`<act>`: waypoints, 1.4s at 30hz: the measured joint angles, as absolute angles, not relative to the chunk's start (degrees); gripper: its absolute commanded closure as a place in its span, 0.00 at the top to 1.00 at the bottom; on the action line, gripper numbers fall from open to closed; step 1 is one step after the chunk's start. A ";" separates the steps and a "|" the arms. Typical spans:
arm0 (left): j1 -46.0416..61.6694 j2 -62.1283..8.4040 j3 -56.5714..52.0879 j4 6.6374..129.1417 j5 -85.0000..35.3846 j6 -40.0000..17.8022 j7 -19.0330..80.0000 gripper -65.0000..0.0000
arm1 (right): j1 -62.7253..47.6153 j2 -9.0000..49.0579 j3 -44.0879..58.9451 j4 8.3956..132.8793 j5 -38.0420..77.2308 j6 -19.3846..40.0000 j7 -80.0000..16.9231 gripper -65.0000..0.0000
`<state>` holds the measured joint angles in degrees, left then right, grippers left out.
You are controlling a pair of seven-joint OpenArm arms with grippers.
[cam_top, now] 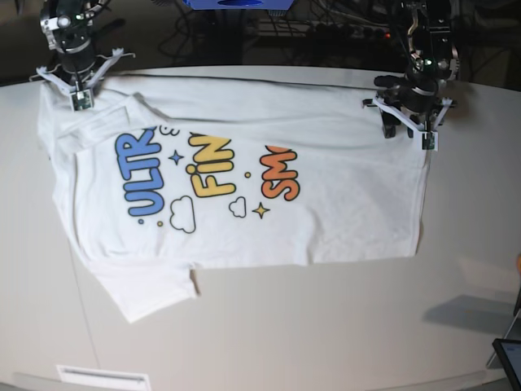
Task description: Fold the T-shirt properly
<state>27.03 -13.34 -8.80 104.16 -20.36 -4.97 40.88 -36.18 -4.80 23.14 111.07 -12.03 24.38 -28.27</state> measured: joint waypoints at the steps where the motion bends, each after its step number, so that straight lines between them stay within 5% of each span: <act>1: 27.03 -13.34 -8.80 104.20 -20.38 -4.97 40.91 0.42 | -36.03 -4.80 23.14 111.07 -12.03 24.40 -28.40 0.01; 21: 27.94 -13.47 -8.80 110.10 -19.55 -2.85 44.51 0.42 | -35.27 -4.64 22.96 113.43 -12.19 24.60 -28.77 0.05; 27: 27.16 -13.32 -8.80 114.17 -19.55 -1.96 47.20 0.42 | -36.42 -4.62 22.70 113.54 -12.16 24.56 -21.32 0.06; 33: 27.88 -13.30 -8.80 114.04 -19.55 -1.96 47.53 0.42 | -42.30 -4.86 21.08 113.62 -12.19 31.99 -8.91 0.06; 38: 27.68 -13.13 -11.44 113.97 -19.53 -1.96 47.24 0.42 | -44.12 -4.62 21.12 113.71 -12.51 34.04 -8.47 0.06; 42: 27.62 -13.30 -11.62 113.95 -19.55 -2.00 47.35 0.42 | -43.83 -4.64 21.10 113.73 -12.64 37.28 -8.40 0.17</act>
